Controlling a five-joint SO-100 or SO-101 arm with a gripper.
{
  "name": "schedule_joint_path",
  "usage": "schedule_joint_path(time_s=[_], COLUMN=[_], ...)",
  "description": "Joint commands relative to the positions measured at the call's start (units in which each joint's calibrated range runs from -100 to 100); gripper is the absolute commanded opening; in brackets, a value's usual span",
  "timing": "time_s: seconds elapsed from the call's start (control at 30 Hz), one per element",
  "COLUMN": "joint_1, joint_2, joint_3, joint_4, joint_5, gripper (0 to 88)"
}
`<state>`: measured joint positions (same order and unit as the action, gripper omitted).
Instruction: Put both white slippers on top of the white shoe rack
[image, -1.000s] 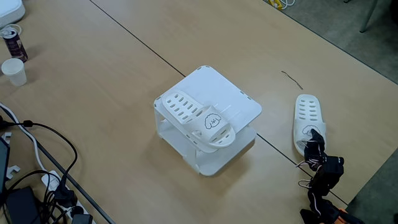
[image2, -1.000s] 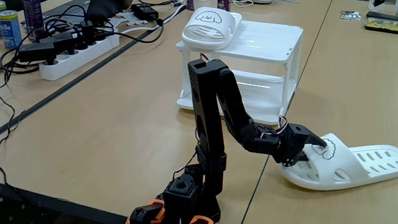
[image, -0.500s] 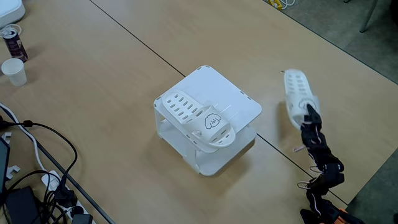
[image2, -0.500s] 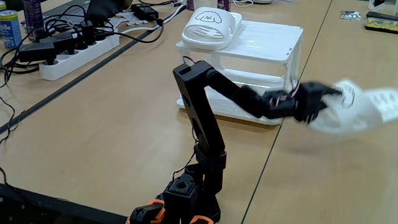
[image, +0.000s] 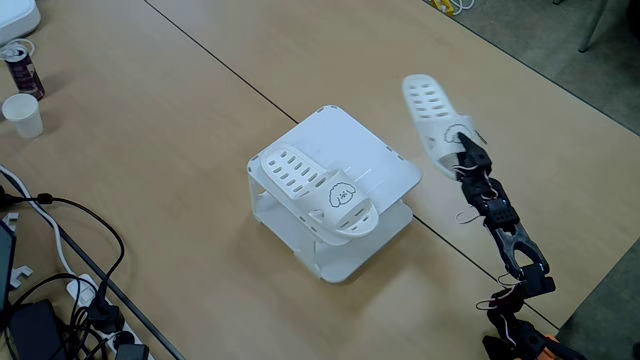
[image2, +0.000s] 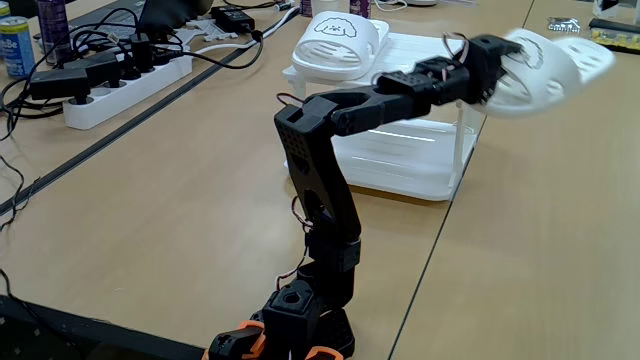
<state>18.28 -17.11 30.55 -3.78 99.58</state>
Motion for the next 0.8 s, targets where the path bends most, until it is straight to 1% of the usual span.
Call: schedule_joint_path(time_s=[0.0,0.17,0.4,0.5,0.77], joint_1=[-4.05,-9.31,-13.51,-15.07,-19.02], joint_2=[-4.97,-2.79,8.4,12.11,13.87], joint_3=[-9.03,-13.54,-27.35,-32.13,-33.3], joint_4=[0.41,2.31,2.48,5.5,7.14], joint_5=[0.42,0.42,0.42,0.42,0.42], gripper=[0.8,0.8,0.8,0.8,0.8])
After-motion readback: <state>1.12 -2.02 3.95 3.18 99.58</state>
